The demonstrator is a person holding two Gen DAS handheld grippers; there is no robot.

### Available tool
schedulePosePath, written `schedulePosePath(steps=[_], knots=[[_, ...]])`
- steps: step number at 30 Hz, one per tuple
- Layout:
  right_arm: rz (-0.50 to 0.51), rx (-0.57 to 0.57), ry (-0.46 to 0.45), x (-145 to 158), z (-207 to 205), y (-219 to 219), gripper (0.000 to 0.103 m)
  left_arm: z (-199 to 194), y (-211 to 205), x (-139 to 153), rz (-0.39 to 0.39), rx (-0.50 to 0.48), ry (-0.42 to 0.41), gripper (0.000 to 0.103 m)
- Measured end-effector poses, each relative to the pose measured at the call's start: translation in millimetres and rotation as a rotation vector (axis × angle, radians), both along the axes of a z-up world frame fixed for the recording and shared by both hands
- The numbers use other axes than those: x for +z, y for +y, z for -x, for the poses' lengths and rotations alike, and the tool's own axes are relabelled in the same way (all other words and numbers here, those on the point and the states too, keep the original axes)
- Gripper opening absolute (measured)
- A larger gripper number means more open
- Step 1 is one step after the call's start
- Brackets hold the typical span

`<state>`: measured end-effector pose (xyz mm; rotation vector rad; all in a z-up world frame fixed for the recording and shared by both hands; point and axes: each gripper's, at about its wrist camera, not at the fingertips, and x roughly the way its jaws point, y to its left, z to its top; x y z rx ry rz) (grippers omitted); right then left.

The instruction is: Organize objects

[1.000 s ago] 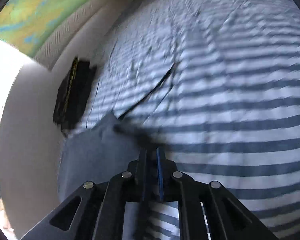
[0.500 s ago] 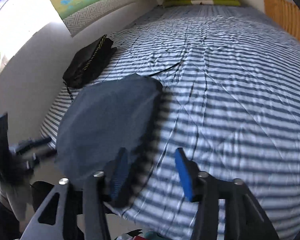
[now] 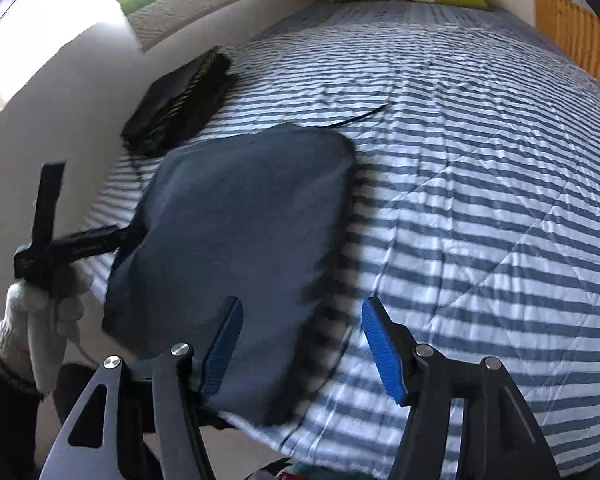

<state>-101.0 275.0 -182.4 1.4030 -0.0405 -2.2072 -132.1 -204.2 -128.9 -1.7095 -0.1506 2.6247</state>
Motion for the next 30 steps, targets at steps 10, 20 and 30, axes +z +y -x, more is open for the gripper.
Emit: schedulePosePath(steps=[10, 20, 30], knots=[[0.070, -0.051, -0.144, -33, 63, 8, 0.058, 26, -8, 10, -0.171, -0.017, -0.027, 0.097], [0.048, -0.037, -0.176, -50, 90, -12, 0.058, 60, 7, -26, -0.183, -0.033, -0.139, 0.096], [0.058, 0.032, -0.182, -60, 100, -47, 0.055, 73, 17, -33, -0.278, -0.061, -0.141, 0.055]])
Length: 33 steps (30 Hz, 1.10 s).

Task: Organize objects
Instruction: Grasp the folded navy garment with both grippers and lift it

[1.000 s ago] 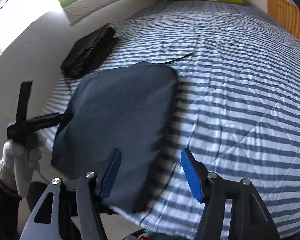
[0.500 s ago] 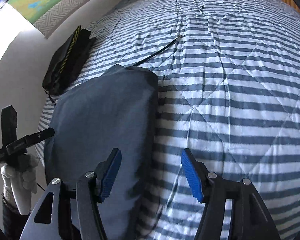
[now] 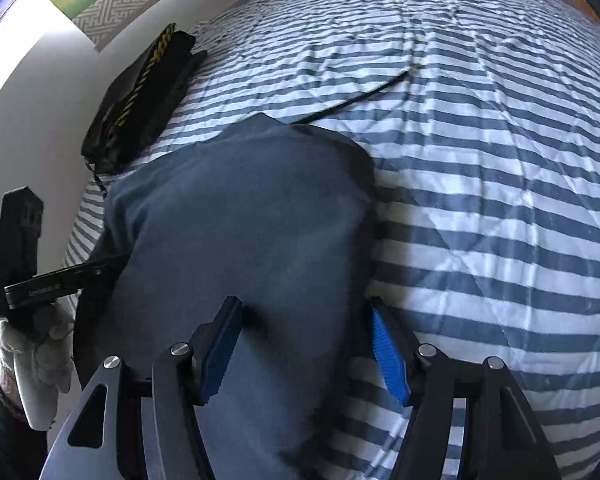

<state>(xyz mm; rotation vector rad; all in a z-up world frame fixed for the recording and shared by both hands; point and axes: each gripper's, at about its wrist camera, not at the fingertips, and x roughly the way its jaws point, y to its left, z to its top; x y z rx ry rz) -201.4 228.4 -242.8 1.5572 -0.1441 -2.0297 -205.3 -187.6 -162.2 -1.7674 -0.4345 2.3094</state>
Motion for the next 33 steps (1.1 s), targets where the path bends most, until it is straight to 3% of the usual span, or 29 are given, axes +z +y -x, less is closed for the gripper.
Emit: schedulePosePath(steps=[2, 4, 8, 11, 14, 16, 19, 25, 33], knots=[[0.011, 0.018, -0.011, -2, 0, -5, 0.052, 0, 0, 0, -0.016, 0.017, 0.010, 0.051], [-0.015, 0.029, 0.014, 0, -3, -12, 0.040, -2, 0, 0, -0.031, 0.032, 0.019, 0.047], [-0.041, 0.035, 0.025, 1, -5, -18, 0.027, -5, 8, 3, 0.014, 0.015, 0.048, 0.047], [-0.037, 0.038, 0.026, 0, -4, -17, 0.027, -2, 8, -2, 0.014, 0.035, 0.039, 0.061], [-0.026, 0.020, 0.012, -2, -3, -13, 0.027, 0, 12, -1, 0.021, 0.011, 0.048, 0.051], [-0.053, 0.027, 0.039, 1, -7, -18, 0.016, -2, 13, 5, 0.031, 0.013, 0.064, 0.038], [-0.055, 0.032, 0.059, 7, -13, -22, 0.009, -7, 15, 17, 0.027, 0.008, 0.093, 0.027], [-0.040, 0.042, 0.126, 31, -25, -24, 0.008, -22, 14, 42, 0.018, 0.015, 0.143, 0.021], [-0.007, 0.067, 0.226, 79, -46, -20, 0.006, -49, 4, 87, -0.003, 0.035, 0.233, 0.019]])
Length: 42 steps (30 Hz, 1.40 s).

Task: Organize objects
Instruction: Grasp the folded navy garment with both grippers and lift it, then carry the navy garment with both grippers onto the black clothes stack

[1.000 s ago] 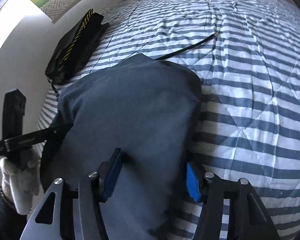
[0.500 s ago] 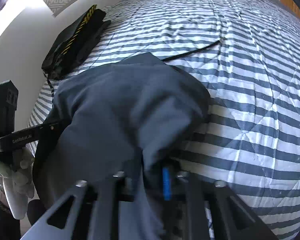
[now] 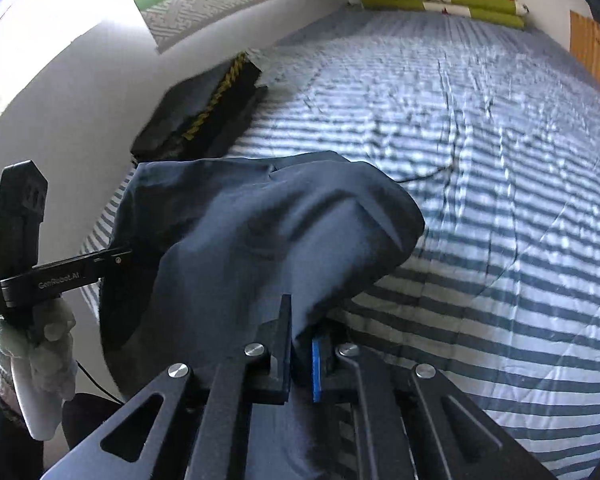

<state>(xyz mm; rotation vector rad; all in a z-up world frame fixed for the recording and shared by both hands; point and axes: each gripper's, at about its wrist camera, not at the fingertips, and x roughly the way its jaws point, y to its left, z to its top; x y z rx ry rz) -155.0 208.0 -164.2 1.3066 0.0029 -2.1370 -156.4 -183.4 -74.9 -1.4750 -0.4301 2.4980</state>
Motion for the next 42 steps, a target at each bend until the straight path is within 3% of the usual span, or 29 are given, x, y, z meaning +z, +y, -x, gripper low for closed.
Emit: schedulePosePath(steps=[7, 13, 24, 32, 38, 42], knots=[[0.038, 0.046, 0.085, 48, -12, -19, 0.006, -15, -26, 59, 0.023, 0.035, 0.116, 0.018], [0.082, 0.097, 0.179, 98, -2, -56, 0.006, -10, -74, 114, 0.048, 0.085, 0.205, 0.018], [0.108, 0.147, 0.275, 136, 55, -159, 0.006, 68, -165, 170, 0.123, 0.175, 0.273, 0.018], [0.111, 0.154, 0.267, 135, 123, -242, 0.006, 157, -229, 176, 0.182, 0.233, 0.272, 0.018], [0.110, 0.143, 0.225, 114, 174, -292, 0.006, 226, -270, 151, 0.194, 0.260, 0.240, 0.018], [0.093, 0.125, 0.190, 91, 205, -316, 0.006, 272, -296, 118, 0.182, 0.273, 0.201, 0.018]])
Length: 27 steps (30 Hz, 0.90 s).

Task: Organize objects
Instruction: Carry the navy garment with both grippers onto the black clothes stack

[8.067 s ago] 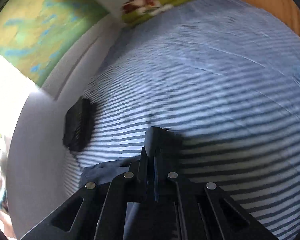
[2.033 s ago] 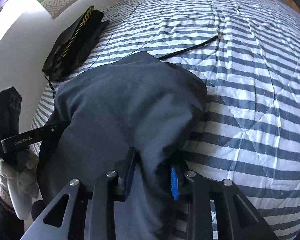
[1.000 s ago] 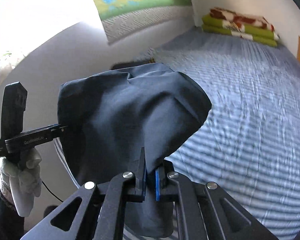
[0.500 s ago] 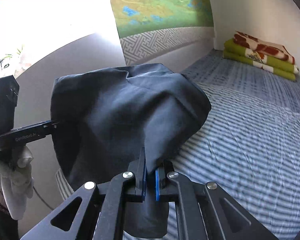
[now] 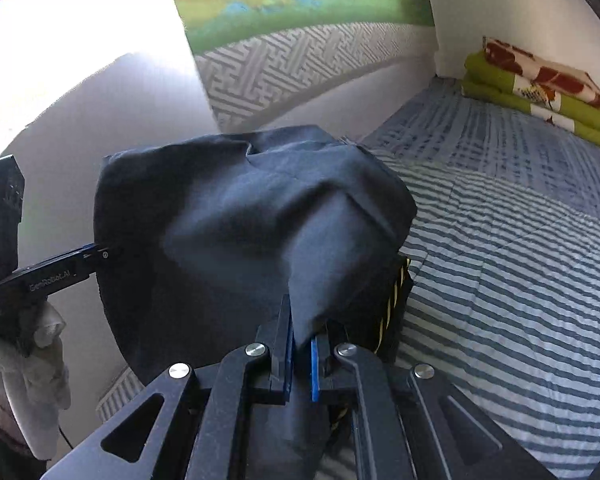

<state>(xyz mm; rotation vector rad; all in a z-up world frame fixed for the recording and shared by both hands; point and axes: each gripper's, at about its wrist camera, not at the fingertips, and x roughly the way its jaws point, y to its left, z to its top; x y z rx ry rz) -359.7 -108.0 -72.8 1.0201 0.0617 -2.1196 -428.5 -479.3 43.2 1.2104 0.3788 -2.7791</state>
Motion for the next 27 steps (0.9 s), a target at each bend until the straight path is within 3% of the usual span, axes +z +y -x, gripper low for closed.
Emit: schedulePosePath(steps=[8, 11, 13, 15, 18, 22, 27], knots=[[-0.070, -0.035, -0.015, -42, 39, -26, 0.006, 58, -14, -57, 0.020, -0.004, -0.045, 0.021], [-0.102, -0.062, -0.039, -53, 50, -26, 0.017, 75, -18, -70, 0.111, 0.074, -0.103, 0.039], [-0.068, -0.106, -0.100, -58, 64, -12, 0.018, 75, -30, -65, 0.128, 0.137, -0.086, 0.050], [0.001, -0.145, -0.131, -56, 69, 11, 0.018, 66, -37, -55, 0.108, 0.134, -0.040, 0.051], [0.023, -0.108, -0.085, -43, 48, 28, 0.018, 53, -25, -45, 0.147, 0.079, -0.011, 0.051], [0.037, 0.026, -0.019, -36, 2, 17, 0.018, 44, 1, -51, 0.127, -0.022, -0.034, 0.051], [-0.088, 0.186, 0.049, -58, -62, -22, 0.018, 51, 27, -86, 0.134, -0.067, -0.103, 0.051]])
